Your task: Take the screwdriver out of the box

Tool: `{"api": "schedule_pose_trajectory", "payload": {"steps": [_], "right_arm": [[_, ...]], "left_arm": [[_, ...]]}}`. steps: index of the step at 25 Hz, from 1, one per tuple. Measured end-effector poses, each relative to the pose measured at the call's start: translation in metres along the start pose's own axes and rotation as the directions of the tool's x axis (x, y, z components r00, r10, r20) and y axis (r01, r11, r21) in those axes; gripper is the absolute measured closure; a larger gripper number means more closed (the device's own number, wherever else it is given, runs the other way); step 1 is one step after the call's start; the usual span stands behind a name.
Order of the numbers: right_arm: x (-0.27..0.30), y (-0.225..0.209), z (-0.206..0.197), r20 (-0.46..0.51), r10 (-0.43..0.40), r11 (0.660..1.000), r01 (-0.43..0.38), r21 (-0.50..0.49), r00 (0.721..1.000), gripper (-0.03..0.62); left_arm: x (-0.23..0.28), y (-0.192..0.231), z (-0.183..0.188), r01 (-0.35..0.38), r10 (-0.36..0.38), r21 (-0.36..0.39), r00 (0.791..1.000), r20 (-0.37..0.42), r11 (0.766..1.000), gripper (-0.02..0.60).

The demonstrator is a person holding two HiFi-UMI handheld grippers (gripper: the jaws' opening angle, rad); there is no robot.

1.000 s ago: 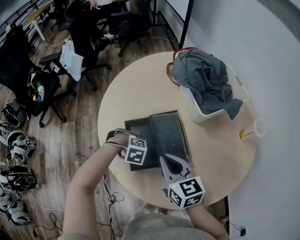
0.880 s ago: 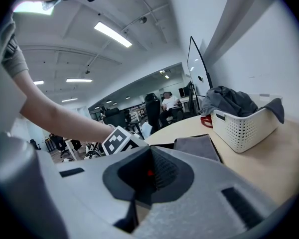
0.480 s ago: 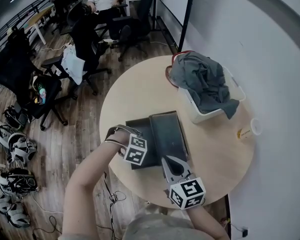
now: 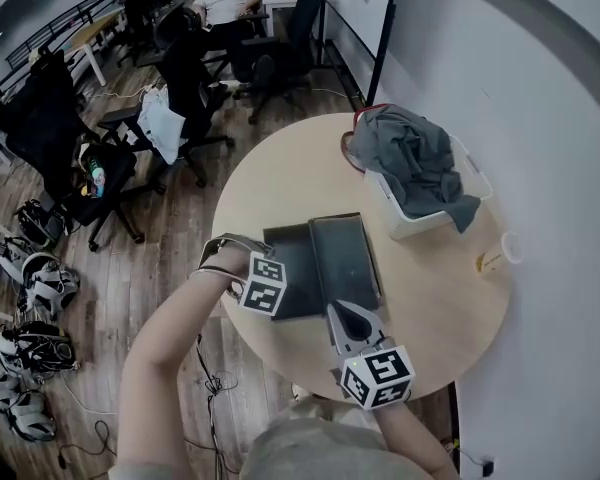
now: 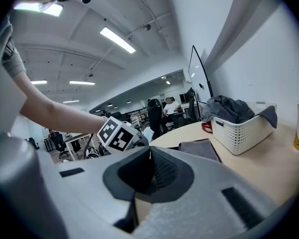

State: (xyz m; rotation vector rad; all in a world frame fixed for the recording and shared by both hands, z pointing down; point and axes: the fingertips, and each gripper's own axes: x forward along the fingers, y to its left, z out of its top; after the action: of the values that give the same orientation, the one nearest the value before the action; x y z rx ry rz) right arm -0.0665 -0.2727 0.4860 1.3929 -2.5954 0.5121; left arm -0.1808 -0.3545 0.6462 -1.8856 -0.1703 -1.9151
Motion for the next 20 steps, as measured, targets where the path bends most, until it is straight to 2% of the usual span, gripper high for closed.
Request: {"api": "schedule_pose_trajectory", "payload": {"steps": [3,6,8,10,13,15,17,20], "right_arm": [[-0.005,0.005,0.003,0.007,0.009,1.000,-0.009,-0.005,1.000,0.594],[-0.014,0.009,0.004,0.006,0.023,1.000,-0.023,-0.017,1.000,0.594],[-0.021,0.008,0.007,0.010,0.033,0.999,-0.033,-0.032,0.999,0.594],[-0.026,0.005,0.009,0.016,0.044,0.998,-0.043,-0.045,0.999,0.594],[-0.034,0.001,0.009,0.019,0.063,0.996,-0.062,-0.064,0.998,0.594],[-0.043,-0.002,0.008,0.015,0.080,0.994,-0.079,-0.077,0.997,0.594],[-0.055,-0.005,0.006,0.009,0.098,0.992,-0.097,-0.086,0.995,0.594],[-0.075,-0.010,0.002,-0.001,0.124,0.987,-0.123,-0.099,0.992,0.594]], "left_arm": [[-0.015,-0.008,-0.004,-0.024,0.025,-0.075,1.000,0.018,0.997,0.495],[-0.029,-0.019,-0.001,-0.040,0.053,-0.186,0.996,0.066,0.982,0.495],[-0.040,-0.022,0.003,-0.058,0.089,-0.277,0.991,0.100,0.959,0.495],[-0.053,-0.027,0.008,-0.072,0.133,-0.375,0.982,0.138,0.924,0.495],[-0.071,-0.036,0.018,-0.089,0.207,-0.509,0.962,0.179,0.856,0.495],[-0.084,-0.043,0.026,-0.104,0.266,-0.595,0.945,0.190,0.797,0.495],[-0.096,-0.049,0.038,-0.115,0.329,-0.679,0.924,0.195,0.725,0.495],[-0.111,-0.057,0.058,-0.127,0.427,-0.788,0.886,0.183,0.603,0.495]]}}
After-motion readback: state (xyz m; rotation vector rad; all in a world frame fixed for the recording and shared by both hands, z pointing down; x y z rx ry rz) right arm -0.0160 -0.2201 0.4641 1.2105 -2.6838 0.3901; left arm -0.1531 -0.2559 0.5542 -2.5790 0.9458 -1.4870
